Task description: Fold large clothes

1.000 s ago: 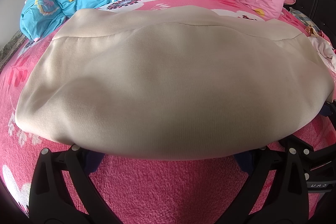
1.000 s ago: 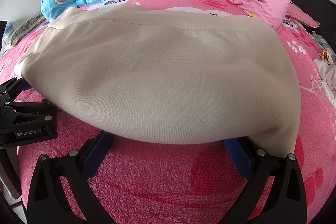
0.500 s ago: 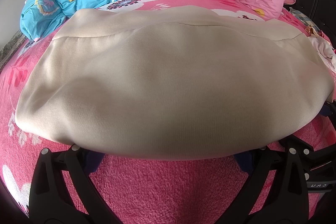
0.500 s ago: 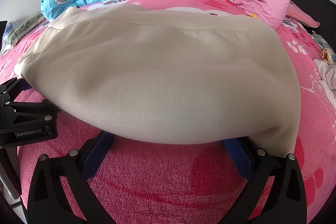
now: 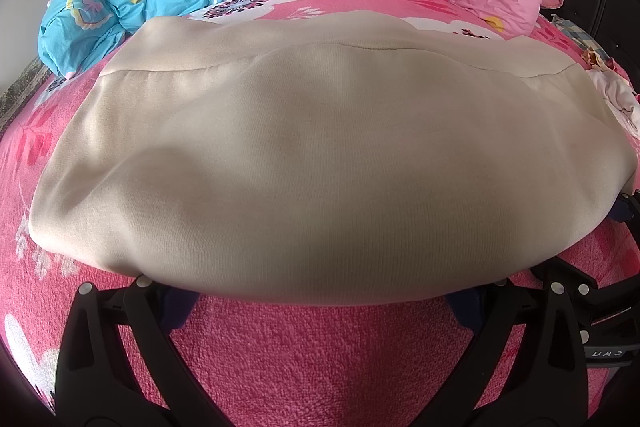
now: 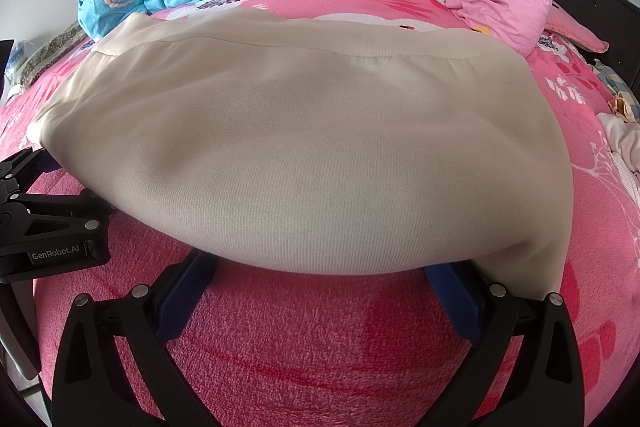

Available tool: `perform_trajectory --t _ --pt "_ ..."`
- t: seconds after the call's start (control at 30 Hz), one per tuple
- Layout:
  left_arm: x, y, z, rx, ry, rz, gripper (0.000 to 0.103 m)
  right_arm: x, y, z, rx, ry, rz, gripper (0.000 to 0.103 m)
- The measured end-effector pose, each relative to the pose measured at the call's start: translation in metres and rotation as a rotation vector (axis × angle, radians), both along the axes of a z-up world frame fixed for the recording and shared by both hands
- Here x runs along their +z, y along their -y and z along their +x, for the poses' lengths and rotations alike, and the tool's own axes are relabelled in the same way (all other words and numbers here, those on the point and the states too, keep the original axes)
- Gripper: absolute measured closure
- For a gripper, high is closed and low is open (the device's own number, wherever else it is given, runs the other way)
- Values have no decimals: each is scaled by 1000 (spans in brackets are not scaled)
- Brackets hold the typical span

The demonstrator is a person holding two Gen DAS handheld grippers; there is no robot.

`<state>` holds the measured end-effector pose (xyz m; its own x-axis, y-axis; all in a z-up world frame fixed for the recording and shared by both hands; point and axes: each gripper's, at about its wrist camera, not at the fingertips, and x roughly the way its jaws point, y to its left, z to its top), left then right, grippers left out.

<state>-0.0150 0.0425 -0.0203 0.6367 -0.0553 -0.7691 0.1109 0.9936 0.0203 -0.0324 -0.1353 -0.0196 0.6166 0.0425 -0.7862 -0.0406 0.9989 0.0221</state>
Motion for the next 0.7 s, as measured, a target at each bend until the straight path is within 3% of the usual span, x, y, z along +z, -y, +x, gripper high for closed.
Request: perform_trajectory --t 0.7 --pt "-1 1 -1 0 0 4 6 0 -2 0 -1 2 -15 5"
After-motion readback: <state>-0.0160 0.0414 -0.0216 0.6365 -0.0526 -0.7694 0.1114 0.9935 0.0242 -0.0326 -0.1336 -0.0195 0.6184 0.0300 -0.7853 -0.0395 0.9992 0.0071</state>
